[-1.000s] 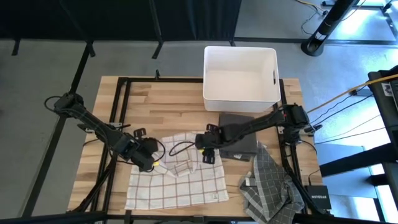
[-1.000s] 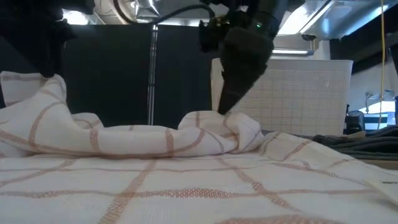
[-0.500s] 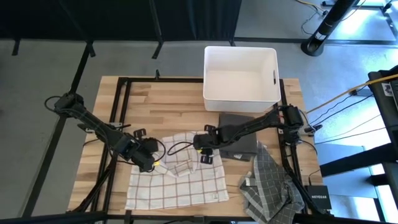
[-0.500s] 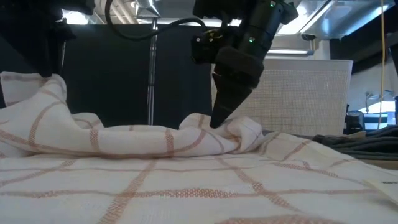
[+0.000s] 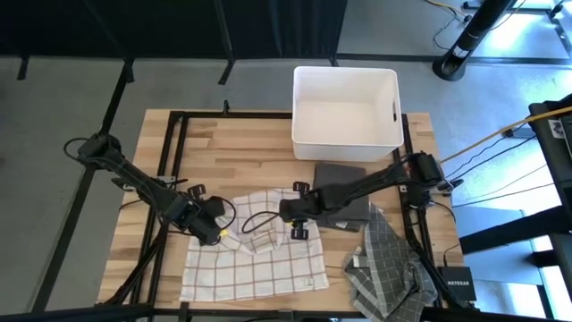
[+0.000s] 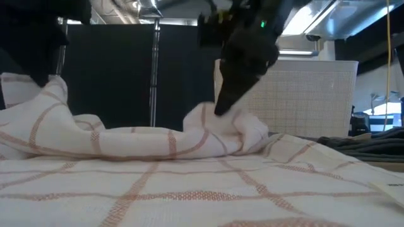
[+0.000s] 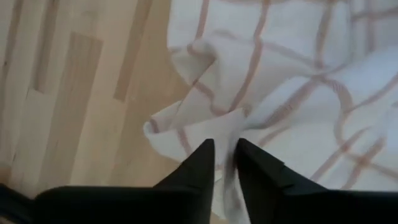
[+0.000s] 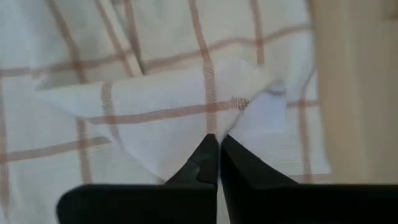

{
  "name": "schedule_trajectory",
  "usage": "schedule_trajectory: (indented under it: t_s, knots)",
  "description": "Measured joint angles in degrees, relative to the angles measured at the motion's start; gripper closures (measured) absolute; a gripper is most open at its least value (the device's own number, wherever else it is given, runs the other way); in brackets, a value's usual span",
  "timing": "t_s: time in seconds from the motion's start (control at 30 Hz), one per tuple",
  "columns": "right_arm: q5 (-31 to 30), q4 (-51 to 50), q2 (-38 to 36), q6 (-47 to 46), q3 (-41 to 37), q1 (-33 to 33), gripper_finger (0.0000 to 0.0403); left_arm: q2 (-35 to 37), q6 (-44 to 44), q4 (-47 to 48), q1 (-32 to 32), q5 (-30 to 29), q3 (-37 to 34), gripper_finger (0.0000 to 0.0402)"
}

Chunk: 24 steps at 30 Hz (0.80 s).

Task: Fold towel
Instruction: Fold the white towel

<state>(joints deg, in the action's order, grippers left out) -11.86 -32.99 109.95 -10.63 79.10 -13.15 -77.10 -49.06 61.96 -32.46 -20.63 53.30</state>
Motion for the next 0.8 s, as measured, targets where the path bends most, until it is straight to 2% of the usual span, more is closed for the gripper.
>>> schedule_trajectory:
  t_s: [0.17,0.3,0.43,0.6,0.8]
  knots:
    - [-6.93,-0.11,-3.69,0.74,0.43,-2.75,0.0391,0.08,0.09,0.29,1.24,2.06,-1.54,0.0395]
    - [-14.00,-1.78,-7.34,1.64,0.47,-4.97,0.0398,0.83,2.46,0.77,1.49,0.20,-0.55,0.0392]
    - [-26.09,-4.23,-11.86,1.67,0.47,-7.95,0.0394,3.81,2.70,4.45,0.17,-10.25,2.11,0.0397]
    - [-43.58,-8.67,-17.50,1.81,0.47,-10.68,0.0397,10.38,1.56,7.38,-2.07,-30.24,5.50,0.0394]
    - [-51.89,-10.88,-22.54,-0.20,-0.81,-9.17,0.0397,19.47,0.86,8.05,-2.24,-46.81,6.47,0.0398]
